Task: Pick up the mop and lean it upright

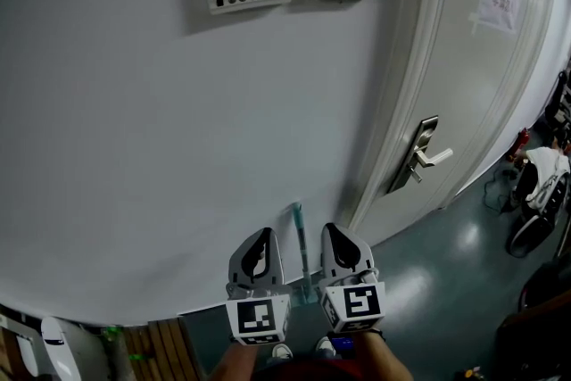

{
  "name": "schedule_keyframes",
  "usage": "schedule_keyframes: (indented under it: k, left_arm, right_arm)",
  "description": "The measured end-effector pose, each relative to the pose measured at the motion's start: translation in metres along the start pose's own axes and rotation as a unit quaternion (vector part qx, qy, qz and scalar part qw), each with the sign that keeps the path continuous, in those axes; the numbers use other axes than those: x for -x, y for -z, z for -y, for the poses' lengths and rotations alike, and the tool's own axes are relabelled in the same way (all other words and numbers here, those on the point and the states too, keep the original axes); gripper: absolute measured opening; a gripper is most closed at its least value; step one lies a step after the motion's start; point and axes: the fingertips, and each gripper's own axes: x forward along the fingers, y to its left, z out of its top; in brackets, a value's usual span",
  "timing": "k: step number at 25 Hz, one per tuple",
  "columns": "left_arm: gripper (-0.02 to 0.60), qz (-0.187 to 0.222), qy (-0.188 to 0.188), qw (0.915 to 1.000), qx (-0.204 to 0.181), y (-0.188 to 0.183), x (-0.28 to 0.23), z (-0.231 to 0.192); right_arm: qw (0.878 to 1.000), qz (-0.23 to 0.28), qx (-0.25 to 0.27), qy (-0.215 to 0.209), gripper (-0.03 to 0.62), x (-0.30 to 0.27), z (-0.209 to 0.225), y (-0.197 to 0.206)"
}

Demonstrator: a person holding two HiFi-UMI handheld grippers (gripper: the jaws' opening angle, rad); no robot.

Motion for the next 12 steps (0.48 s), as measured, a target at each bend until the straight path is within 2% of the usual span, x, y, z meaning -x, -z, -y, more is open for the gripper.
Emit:
schedule_keyframes:
  k: [12]
  left_arm:
    - [0.015,-0.034,0.014,0.9993,0.003,0.031,-0.02,0.012]
  right_arm:
    - [1.0,0.0,0.005,-0.001,0.015,-0.002,0.011,-0.001]
